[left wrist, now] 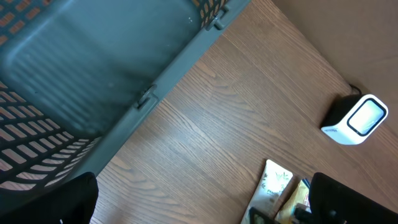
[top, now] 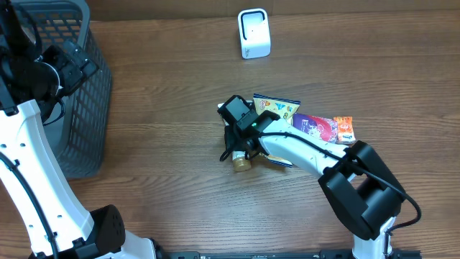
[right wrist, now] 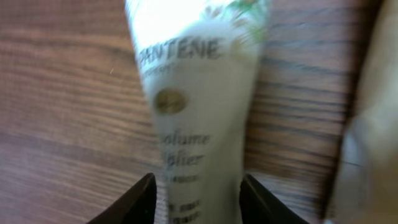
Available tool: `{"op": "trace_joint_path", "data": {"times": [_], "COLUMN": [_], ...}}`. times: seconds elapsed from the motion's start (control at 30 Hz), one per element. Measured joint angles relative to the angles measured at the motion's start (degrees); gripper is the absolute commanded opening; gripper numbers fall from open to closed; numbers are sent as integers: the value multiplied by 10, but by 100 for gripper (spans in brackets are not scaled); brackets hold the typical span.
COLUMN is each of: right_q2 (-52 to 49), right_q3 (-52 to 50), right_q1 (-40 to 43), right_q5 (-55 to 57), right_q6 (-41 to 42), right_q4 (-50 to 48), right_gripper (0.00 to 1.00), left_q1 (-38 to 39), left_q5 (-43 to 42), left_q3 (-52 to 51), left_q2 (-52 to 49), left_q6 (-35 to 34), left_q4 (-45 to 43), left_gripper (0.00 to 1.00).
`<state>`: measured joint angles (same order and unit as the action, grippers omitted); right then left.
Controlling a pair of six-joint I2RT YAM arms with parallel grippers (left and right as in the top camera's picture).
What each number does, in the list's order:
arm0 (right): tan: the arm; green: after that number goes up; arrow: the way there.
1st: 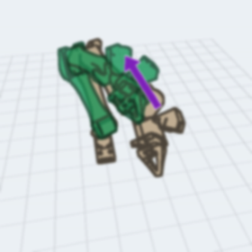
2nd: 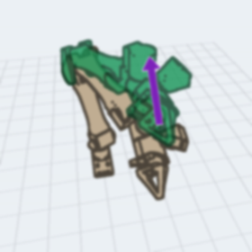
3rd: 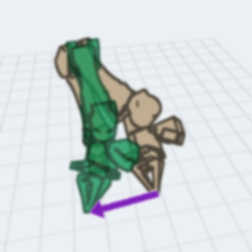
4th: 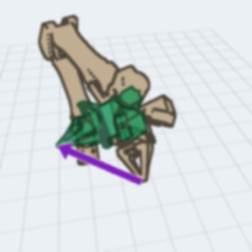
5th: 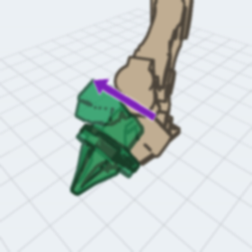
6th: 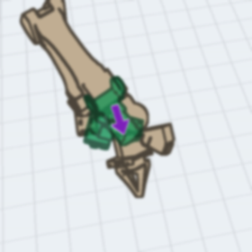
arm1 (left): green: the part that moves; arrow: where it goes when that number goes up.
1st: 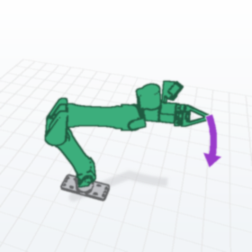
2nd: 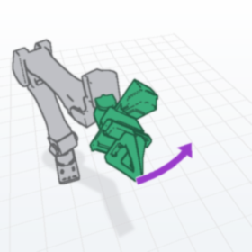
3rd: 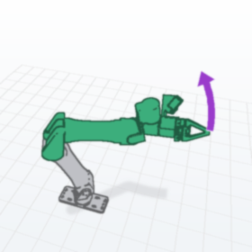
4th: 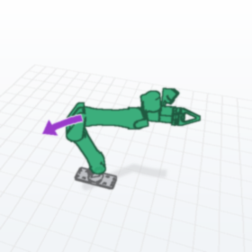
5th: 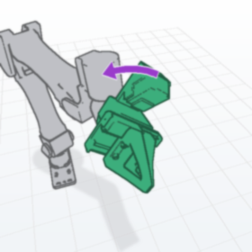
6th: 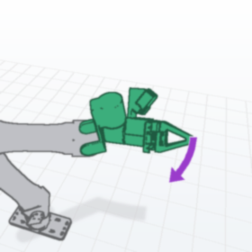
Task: Scan the item barcode
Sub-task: 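Carry the Pantene tube with the right gripper to the scanner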
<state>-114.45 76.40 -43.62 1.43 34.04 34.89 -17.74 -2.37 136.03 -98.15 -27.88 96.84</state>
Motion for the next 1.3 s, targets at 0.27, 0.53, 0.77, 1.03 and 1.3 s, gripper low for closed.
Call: {"op": "trace_joint_path", "data": {"times": [0.27, 0.53, 0.77, 1.03, 1.3], "right_q2": [-15, -19, -30, -30, -42], "right_q3": [1, 41, 150, 241, 241], "right_q1": [-3, 4, 48, 153, 214], "right_q5": [-4, -3, 81, 112, 28], "right_q6": [-25, -28, -71, -118, -120], "right_q4": [-5, 57, 103, 3, -143], "right_gripper": [12, 4, 4, 4, 4], "left_q1": [0, 0, 0, 0, 0], "left_q5": [0, 0, 0, 0, 0], "left_q3": [0, 0, 0, 0, 0], "left_q2": [0, 0, 0, 0, 0], "left_q6": [0, 0, 0, 0, 0], "left_q4": [0, 0, 0, 0, 0], "left_gripper": [100, 100, 100, 100, 100]}}
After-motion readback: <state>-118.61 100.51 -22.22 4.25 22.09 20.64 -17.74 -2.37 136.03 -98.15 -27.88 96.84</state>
